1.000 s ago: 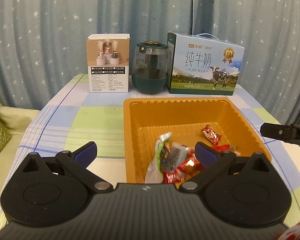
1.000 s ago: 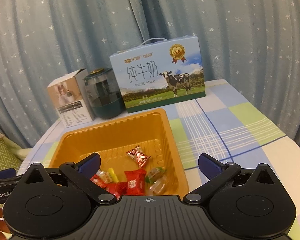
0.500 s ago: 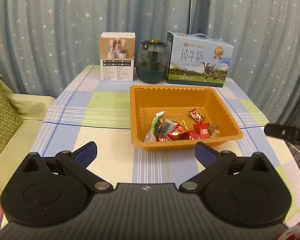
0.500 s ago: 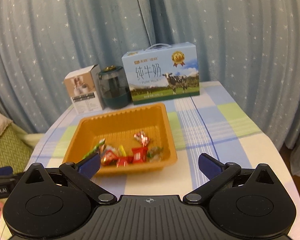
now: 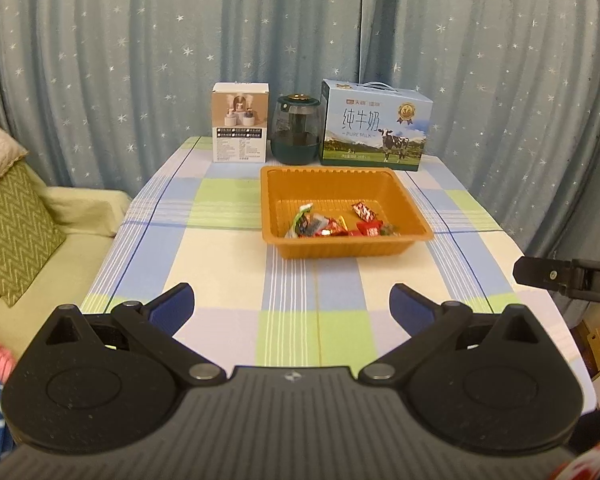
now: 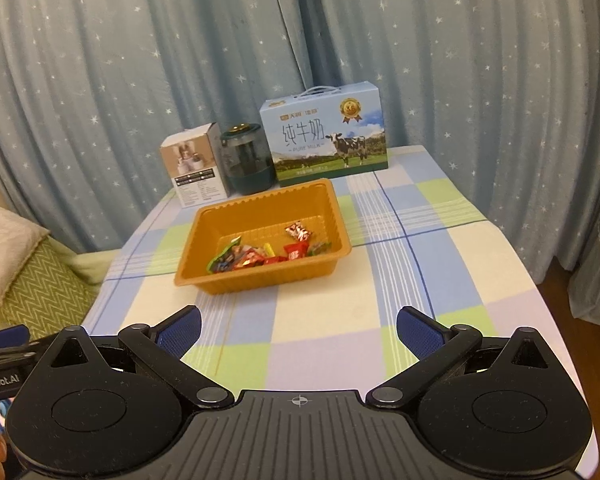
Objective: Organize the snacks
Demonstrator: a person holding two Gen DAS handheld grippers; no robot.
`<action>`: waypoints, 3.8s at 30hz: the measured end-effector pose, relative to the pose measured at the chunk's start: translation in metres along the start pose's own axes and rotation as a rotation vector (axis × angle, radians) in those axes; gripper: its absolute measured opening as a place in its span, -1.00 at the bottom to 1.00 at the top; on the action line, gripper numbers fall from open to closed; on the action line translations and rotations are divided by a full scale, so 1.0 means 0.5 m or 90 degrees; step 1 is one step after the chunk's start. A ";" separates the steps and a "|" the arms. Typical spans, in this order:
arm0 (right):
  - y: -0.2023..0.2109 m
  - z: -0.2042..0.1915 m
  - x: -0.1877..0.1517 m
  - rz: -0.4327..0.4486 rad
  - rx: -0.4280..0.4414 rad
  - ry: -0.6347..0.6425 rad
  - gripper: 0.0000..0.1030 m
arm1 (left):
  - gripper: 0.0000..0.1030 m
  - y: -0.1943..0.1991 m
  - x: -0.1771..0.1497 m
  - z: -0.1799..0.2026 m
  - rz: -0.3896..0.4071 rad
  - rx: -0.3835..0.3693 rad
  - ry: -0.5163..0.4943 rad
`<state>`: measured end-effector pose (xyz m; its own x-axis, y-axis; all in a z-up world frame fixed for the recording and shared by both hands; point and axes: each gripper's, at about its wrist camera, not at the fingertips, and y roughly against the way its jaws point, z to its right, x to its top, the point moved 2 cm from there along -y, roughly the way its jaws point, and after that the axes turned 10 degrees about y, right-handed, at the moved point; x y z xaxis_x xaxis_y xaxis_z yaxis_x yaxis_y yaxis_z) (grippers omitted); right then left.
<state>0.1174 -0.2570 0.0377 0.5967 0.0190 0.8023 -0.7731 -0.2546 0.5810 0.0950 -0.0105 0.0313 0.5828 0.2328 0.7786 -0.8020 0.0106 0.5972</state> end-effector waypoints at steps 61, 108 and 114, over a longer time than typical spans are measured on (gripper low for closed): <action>0.260 -0.115 -0.090 0.001 -0.020 0.057 1.00 | 1.00 0.237 -0.075 -0.007 0.011 0.000 0.001; 0.256 -0.114 -0.094 0.001 -0.022 0.053 1.00 | 1.00 0.231 -0.089 -0.003 0.005 -0.003 0.001; 0.255 -0.114 -0.095 0.000 -0.022 0.053 1.00 | 1.00 0.229 -0.088 -0.004 0.004 -0.004 0.001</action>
<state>-0.0219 -0.2350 0.0814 0.5774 0.0989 0.8105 -0.7813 -0.2213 0.5836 -0.0230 -0.0177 0.0650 0.5773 0.2349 0.7820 -0.8065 0.0145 0.5910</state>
